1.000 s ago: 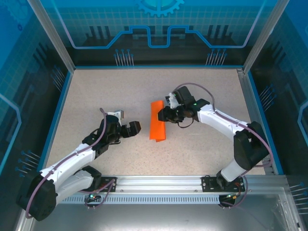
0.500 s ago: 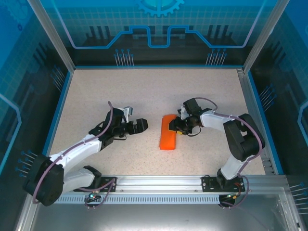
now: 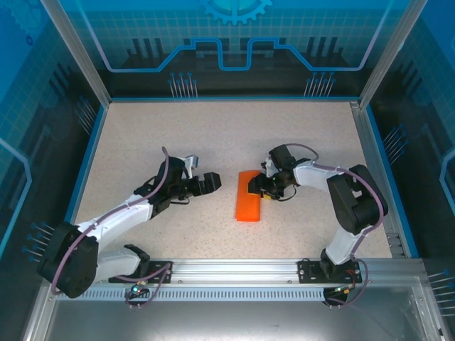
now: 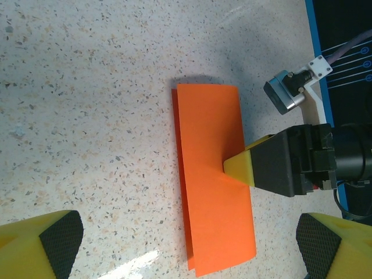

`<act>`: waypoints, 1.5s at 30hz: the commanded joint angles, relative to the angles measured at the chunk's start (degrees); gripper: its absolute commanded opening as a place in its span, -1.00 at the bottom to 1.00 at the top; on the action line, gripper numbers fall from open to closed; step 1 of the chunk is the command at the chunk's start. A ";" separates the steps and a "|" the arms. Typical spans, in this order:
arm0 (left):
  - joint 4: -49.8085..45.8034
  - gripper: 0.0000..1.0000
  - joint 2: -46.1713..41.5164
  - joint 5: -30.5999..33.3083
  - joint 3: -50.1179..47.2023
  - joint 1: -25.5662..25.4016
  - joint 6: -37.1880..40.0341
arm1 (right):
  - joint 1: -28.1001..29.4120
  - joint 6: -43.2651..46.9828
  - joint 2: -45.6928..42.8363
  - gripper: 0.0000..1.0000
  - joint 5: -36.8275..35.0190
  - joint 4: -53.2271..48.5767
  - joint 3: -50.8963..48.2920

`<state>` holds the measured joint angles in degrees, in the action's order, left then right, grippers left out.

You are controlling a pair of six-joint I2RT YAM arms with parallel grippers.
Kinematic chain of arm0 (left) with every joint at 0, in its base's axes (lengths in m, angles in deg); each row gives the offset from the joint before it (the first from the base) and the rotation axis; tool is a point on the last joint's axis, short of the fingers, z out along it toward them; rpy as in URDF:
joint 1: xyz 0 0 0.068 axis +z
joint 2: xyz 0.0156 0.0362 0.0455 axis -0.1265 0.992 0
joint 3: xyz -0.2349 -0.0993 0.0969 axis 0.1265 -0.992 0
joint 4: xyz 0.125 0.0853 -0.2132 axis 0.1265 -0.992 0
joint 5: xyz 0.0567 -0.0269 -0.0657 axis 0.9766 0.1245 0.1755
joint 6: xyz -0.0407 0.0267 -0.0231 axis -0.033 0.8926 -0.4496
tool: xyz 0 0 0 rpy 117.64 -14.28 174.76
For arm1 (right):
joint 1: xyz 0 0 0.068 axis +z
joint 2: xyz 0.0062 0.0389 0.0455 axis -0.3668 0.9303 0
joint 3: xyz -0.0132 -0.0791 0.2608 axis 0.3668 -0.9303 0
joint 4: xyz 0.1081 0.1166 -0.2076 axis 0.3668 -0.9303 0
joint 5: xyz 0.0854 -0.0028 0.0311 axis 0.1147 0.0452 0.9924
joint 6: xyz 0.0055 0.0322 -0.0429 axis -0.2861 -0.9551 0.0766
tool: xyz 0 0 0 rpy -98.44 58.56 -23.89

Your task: Fold a paper plane with a square sheet of paper (pick it up from the middle)

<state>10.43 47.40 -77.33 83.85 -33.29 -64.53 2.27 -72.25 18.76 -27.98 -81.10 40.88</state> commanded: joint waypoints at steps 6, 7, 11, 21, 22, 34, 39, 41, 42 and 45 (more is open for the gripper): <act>2.40 0.97 5.13 -2.64 3.43 0.01 1.67 | 0.31 1.78 1.92 0.19 -5.43 -3.47 1.21; 2.52 0.97 6.09 -2.64 3.77 0.01 1.88 | 0.44 1.84 1.77 0.19 -5.42 -3.59 1.26; 2.31 0.97 9.10 -3.72 6.08 0.01 2.02 | 0.57 1.95 1.77 0.20 -5.22 -3.75 1.75; 9.36 0.92 8.84 -3.72 1.47 -0.23 -3.48 | 1.44 4.41 1.53 0.22 -7.79 -6.48 4.42; 10.57 0.90 9.31 -3.63 1.02 -0.42 -4.03 | 1.35 4.57 1.40 0.22 -7.90 -6.85 4.52; 6.56 0.45 14.97 -3.51 6.30 -5.84 -5.40 | 0.91 1.62 -3.08 0.39 -10.26 -5.17 1.73; 8.01 0.38 16.19 -3.73 5.97 -6.23 -5.91 | 2.01 3.70 -1.89 0.39 -9.52 -7.78 4.25; 8.01 0.38 16.45 -4.28 5.99 -6.23 -5.91 | 2.81 5.14 -1.35 0.39 -10.44 -9.79 4.99; 7.97 0.37 16.37 -4.40 5.97 -6.19 -5.86 | 3.00 5.81 -1.38 0.39 -10.31 -10.21 4.87; 7.84 0.37 15.92 -4.61 5.60 -6.23 -5.68 | 3.09 7.97 -1.46 0.43 -8.71 -10.53 4.32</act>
<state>18.17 63.13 -80.15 88.75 -39.06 -69.73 4.55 -67.25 16.99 -37.49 -88.55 44.20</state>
